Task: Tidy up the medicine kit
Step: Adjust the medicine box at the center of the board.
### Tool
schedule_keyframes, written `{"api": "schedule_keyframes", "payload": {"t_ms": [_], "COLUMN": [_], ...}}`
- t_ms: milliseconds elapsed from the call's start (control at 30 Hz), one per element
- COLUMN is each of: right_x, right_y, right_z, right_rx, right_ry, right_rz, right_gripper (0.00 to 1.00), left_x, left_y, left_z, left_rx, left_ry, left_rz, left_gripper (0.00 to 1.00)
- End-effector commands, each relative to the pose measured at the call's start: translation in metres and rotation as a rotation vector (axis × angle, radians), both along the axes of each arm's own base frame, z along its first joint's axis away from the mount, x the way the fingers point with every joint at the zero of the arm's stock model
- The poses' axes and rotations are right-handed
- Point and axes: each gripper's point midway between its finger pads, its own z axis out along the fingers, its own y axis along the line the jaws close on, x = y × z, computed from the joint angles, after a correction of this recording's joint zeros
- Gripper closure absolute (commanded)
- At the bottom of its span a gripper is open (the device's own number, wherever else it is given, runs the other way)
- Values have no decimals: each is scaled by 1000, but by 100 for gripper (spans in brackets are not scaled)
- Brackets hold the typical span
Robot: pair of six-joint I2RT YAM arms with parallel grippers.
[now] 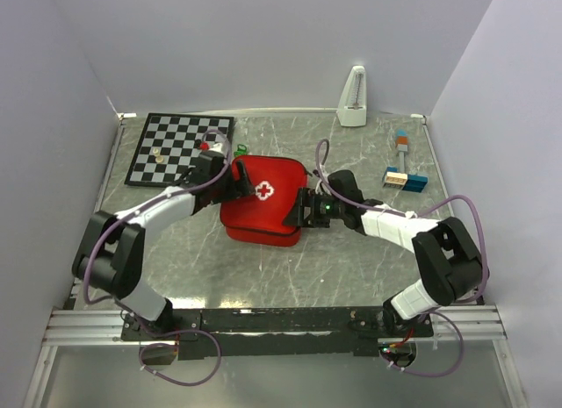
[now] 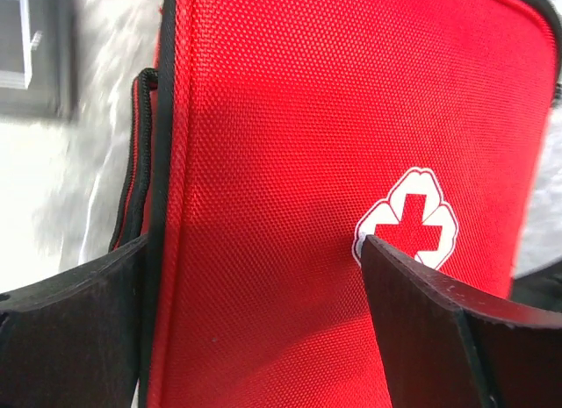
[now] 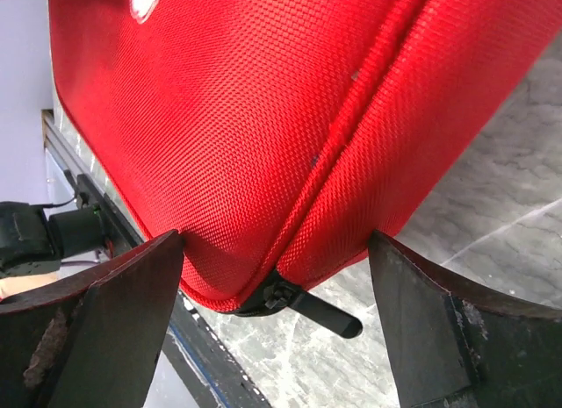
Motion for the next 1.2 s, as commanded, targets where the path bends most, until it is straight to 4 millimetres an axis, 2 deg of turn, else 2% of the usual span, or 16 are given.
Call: {"api": "schedule_keyframes", "payload": {"t_ms": [0,67,167,300,367,433,500,600,633,700,833,900,967,1033,1133,1167], "right_x": [-6,-13,-23,-29,-29,-28,-19,-10,-5,0,19,38,64,90,123,134], "right_y": [16,15,15,17,17,9,-12,-45,-54,-70,-88,-99,-114,-124,-131,-132], "right_z": [18,20,21,20,19,22,32,63,74,89,103,107,111,114,115,109], "right_rx": [71,70,64,48,35,-3,-88,-185,-207,-258,-296,-305,-299,-274,-238,-238], "right_ry": [-64,-71,-79,-75,-69,-65,-119,-227,-261,-293,-340,-353,-353,-353,-373,-363], "right_rz": [61,69,79,101,101,70,-27,-151,-189,-252,-350,-422,-505,-567,-624,-638], "right_gripper": [9,9,9,8,8,7,5,0,0,0,0,0,0,0,3,5], "left_x": [-15,-19,-20,-24,-25,-16,-6,10,11,13,0,-11,-24,-44,-90,-105], "left_y": [-79,-98,-121,-144,-149,-141,-123,-84,-69,-40,4,16,22,12,-25,-35], "left_z": [21,15,19,32,37,46,65,99,118,140,180,188,192,190,177,171], "left_rx": [-63,-40,-22,-78,-78,-27,1,23,34,72,25,6,-34,-103,-298,-341], "left_ry": [-62,-71,-111,-163,-192,-227,-283,-375,-423,-489,-591,-574,-548,-532,-504,-496], "left_rz": [-301,-379,-477,-629,-692,-648,-556,-355,-286,-145,52,100,122,46,-170,-218], "left_gripper": [9,10,10,11,11,10,8,1,4,4,4,4,4,2,21,26]}}
